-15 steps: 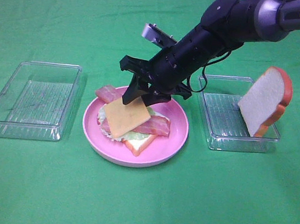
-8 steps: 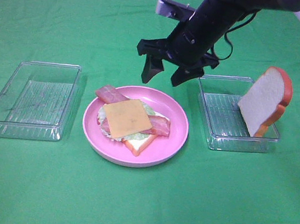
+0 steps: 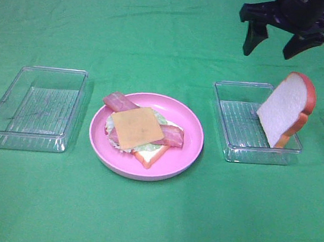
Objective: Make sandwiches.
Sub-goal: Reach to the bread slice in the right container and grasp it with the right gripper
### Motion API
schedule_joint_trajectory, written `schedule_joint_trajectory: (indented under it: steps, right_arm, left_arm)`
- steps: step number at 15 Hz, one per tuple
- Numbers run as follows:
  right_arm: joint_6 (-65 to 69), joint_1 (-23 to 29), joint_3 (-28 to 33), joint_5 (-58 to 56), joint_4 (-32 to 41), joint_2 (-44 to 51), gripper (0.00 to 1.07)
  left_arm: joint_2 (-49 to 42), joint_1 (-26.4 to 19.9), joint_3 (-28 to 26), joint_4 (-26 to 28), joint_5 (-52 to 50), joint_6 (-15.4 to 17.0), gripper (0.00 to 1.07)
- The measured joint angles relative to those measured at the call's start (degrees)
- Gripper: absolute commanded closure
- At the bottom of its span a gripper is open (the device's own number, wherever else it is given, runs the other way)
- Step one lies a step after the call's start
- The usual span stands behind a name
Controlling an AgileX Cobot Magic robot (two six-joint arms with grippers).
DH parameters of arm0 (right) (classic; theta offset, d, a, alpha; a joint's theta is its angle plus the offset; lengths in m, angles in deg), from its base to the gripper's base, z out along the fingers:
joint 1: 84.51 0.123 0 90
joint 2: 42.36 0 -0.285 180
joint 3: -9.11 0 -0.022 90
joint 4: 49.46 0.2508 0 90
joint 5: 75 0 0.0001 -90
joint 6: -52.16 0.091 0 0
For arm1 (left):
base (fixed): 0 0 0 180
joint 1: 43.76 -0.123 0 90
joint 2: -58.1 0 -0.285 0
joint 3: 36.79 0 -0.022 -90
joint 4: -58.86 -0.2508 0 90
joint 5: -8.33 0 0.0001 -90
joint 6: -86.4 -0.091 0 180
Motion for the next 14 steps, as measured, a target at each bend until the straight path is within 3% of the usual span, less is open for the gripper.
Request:
schedule_joint_trajectory:
  steps: [5, 11, 13, 14]
  right_arm:
    - [0.2, -7.9, 0.5, -6.8, -2.6, 0.0, 0.31]
    - [-2.2, -8.0, 2.3, -8.1, -0.2, -4.8, 0.32]
    - [-2.2, -8.0, 2.3, -8.1, -0.2, -5.8, 0.45]
    - [-2.3, -8.0, 2.3, -8.1, -0.2, -5.9, 0.61]
  left_arm:
    - [0.0, 0.0, 0.0, 0.0, 0.0, 0.0, 0.10]
    - [0.0, 0.0, 0.0, 0.0, 0.0, 0.0, 0.10]
    - [0.0, 0.0, 0.0, 0.0, 0.0, 0.0, 0.10]
    - [0.0, 0.0, 0.0, 0.0, 0.0, 0.0, 0.10]
